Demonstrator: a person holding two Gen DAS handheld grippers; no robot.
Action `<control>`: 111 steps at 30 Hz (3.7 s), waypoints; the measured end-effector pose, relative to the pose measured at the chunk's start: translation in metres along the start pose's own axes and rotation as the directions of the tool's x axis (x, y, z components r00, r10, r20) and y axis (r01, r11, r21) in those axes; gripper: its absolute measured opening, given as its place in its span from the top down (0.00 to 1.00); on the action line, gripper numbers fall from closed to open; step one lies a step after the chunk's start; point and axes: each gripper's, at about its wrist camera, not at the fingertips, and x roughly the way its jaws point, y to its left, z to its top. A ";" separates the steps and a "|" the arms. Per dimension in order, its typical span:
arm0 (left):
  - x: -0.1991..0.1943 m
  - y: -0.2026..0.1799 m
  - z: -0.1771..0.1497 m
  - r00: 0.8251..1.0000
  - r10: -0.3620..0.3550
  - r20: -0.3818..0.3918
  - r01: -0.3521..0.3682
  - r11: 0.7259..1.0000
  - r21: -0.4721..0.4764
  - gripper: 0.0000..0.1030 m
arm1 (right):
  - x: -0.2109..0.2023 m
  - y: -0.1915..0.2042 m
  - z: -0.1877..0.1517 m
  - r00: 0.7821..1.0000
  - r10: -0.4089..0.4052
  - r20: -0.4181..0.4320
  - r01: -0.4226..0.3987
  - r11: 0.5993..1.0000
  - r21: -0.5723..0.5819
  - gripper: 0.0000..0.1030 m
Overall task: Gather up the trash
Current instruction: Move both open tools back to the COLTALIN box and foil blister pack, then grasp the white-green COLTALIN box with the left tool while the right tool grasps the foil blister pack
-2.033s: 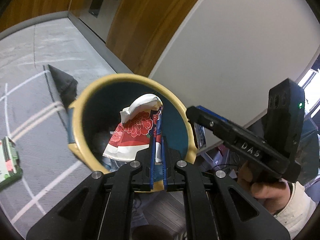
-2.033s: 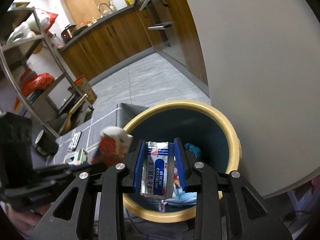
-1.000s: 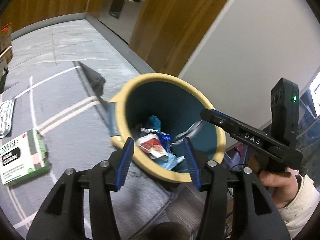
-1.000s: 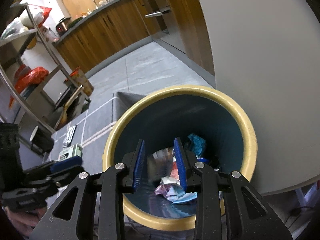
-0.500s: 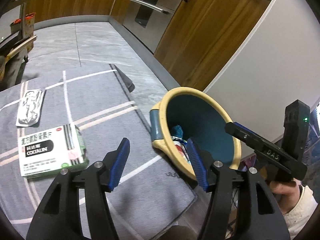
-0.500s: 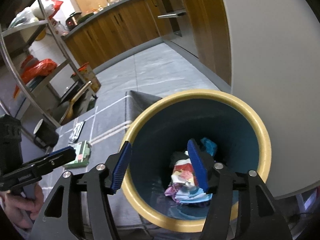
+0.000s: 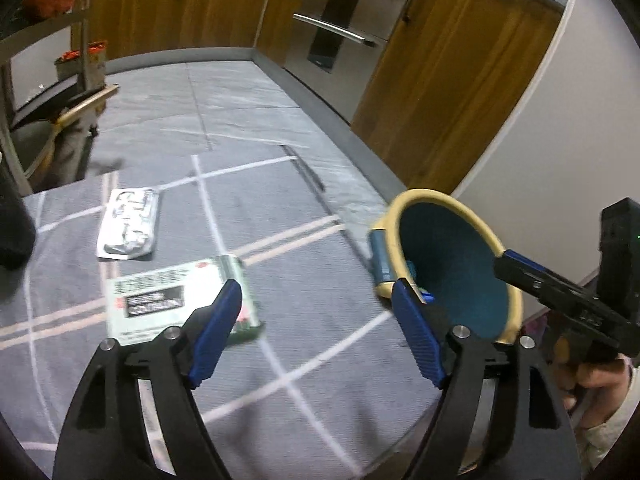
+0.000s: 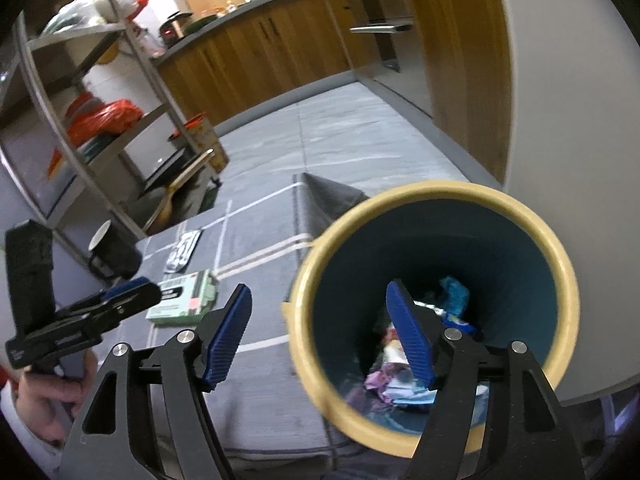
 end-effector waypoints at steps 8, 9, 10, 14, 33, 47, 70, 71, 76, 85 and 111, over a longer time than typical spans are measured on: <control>0.008 0.064 0.008 0.997 0.075 -0.012 -0.075 0.996 -0.047 0.22 | 0.014 0.035 0.000 0.997 0.060 -0.048 -0.062 0.996 -0.061 0.28; 0.010 0.073 0.010 0.997 0.071 -0.012 -0.072 0.995 -0.066 0.22 | 0.016 0.040 0.000 0.996 0.067 -0.052 -0.070 0.995 -0.068 0.28; 0.012 0.081 0.012 0.998 0.062 -0.013 -0.062 0.995 -0.084 0.22 | 0.018 0.045 0.000 0.996 0.072 -0.055 -0.076 0.994 -0.075 0.28; 0.025 0.107 0.017 1.000 0.012 -0.025 -0.015 0.992 -0.129 0.22 | 0.029 0.060 0.002 0.993 0.093 -0.073 -0.100 0.990 -0.098 0.28; 0.064 0.114 -0.003 0.967 -0.123 -0.224 0.108 0.991 -0.080 0.22 | 0.065 0.064 0.011 0.985 0.129 -0.110 -0.136 0.989 -0.056 0.28; 0.062 0.058 -0.028 0.968 0.083 -0.238 -0.018 0.965 0.261 0.20 | 0.074 0.065 0.023 0.983 0.154 -0.104 -0.157 0.987 -0.023 0.28; 0.066 0.054 -0.037 0.960 0.087 -0.267 -0.017 0.967 0.253 0.28 | 0.089 0.075 0.023 0.979 0.153 -0.135 -0.158 0.987 -0.028 0.28; 0.063 0.059 -0.036 0.961 0.088 -0.264 -0.027 0.974 0.226 0.28 | 0.091 0.075 0.023 0.979 0.152 -0.137 -0.157 0.987 -0.029 0.28; 0.035 0.088 -0.025 0.974 0.055 -0.218 -0.046 0.998 0.048 0.29 | 0.105 0.082 0.025 0.976 0.140 -0.164 -0.149 0.988 -0.041 0.28; -0.049 0.139 -0.015 0.982 0.169 -0.082 -0.180 0.969 -0.170 0.29 | 0.164 0.138 0.033 0.968 0.082 -0.236 -0.108 0.989 -0.099 0.26; -0.115 0.222 -0.044 0.942 0.334 -0.007 -0.295 0.820 -0.490 0.28 | 0.304 0.277 0.022 0.926 -0.303 -0.226 0.240 0.933 -0.270 0.19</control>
